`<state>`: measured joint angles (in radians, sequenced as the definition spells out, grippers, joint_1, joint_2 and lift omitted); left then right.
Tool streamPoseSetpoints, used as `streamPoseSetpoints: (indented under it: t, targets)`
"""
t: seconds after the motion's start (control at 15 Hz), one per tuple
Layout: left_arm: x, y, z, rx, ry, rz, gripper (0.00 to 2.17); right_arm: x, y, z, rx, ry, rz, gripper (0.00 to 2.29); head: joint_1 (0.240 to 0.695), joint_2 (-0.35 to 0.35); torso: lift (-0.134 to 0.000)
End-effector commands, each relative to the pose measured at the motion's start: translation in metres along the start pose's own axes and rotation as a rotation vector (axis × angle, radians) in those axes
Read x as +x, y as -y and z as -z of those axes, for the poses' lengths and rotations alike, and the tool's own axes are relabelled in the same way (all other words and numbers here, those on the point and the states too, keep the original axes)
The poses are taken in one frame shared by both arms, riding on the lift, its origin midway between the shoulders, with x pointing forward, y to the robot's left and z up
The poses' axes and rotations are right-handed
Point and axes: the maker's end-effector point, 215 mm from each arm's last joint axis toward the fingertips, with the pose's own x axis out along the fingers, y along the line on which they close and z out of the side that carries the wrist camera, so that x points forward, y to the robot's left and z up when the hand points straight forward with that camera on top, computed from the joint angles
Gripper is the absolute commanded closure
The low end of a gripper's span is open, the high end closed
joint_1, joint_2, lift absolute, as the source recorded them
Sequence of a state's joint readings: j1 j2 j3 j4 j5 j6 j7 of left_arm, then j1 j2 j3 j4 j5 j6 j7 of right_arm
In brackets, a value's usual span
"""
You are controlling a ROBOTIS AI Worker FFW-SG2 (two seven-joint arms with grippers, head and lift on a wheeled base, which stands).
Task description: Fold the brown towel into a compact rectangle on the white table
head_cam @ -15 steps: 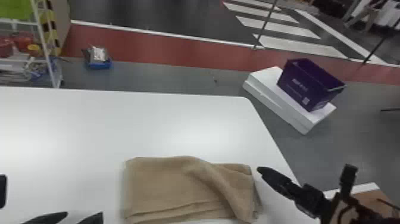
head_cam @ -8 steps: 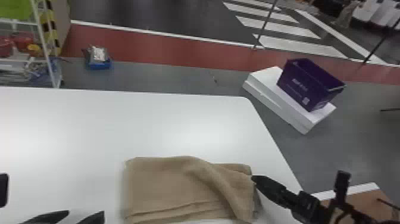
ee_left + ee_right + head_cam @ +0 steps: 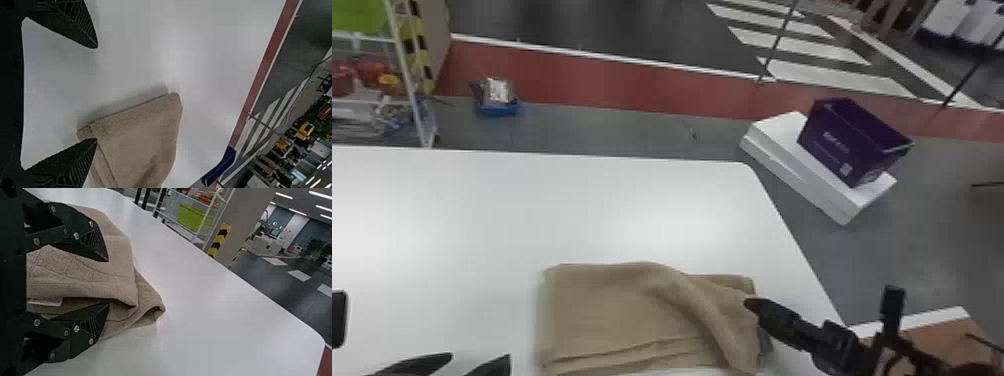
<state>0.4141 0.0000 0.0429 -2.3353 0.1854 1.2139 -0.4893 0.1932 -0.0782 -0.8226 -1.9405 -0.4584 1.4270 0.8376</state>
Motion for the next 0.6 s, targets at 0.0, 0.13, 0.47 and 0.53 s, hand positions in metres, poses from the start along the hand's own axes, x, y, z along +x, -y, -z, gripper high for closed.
streamPoseSetpoints:
  t: [0.0,0.13,0.47,0.53]
  targets:
    - [0.0001,0.0009,-0.0005,-0.002,0.002,0.001,0.04,0.0043,-0.0053,-0.0046,-0.003,0.001,-0.01,0.78,0.695,-0.35,-0.123]
    - [0.0001,0.0008,0.0004,-0.003,0.0,0.001,0.04,0.0061,-0.0081,-0.0083,-0.007,0.005,-0.016,0.97,0.695,-0.35,-0.123]
    - [0.0002,0.0009,-0.0013,-0.001,0.003,0.002,0.04,0.0053,-0.0088,-0.0075,-0.001,0.001,-0.016,1.2,0.695,-0.35,-0.123]
    - [0.0003,0.0006,-0.0022,0.0,0.004,0.0,0.04,0.0034,-0.0135,-0.0083,-0.015,0.009,-0.027,1.24,0.695,-0.35,-0.123]
